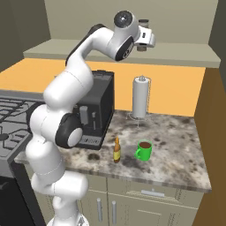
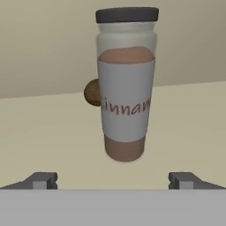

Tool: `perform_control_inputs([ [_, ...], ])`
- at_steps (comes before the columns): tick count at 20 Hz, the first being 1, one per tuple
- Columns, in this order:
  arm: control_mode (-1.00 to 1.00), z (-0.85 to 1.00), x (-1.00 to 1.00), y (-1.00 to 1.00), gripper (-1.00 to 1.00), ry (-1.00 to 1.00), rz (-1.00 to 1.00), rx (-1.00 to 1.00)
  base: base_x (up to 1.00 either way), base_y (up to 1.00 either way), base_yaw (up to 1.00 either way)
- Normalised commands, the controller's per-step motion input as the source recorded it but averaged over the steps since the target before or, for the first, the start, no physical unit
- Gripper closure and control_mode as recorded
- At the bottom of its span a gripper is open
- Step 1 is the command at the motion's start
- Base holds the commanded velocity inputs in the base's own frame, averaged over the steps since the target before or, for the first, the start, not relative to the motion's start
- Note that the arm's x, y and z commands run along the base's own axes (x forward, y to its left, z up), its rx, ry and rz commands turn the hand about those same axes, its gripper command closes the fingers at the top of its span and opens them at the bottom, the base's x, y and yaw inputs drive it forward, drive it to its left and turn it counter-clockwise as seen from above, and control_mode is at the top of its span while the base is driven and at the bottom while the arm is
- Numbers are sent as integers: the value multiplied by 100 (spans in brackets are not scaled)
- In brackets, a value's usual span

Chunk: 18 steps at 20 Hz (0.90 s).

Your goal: Pick the cinnamon and honey bottle from the cabinet and place them next to the mug.

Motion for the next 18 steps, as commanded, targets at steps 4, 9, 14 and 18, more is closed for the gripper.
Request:
perform_control_inputs([
  [4,-100,0,2,-6,-100,0,0,0,0,0,0],
  [9,-100,0,0,-15,-100,0,0,0,0,0,0],
  [14,-100,0,5,-8,-100,0,0,0,0,0,0],
  [18,-100,0,19,-3,-100,-1,0,0,0,0,0],
])
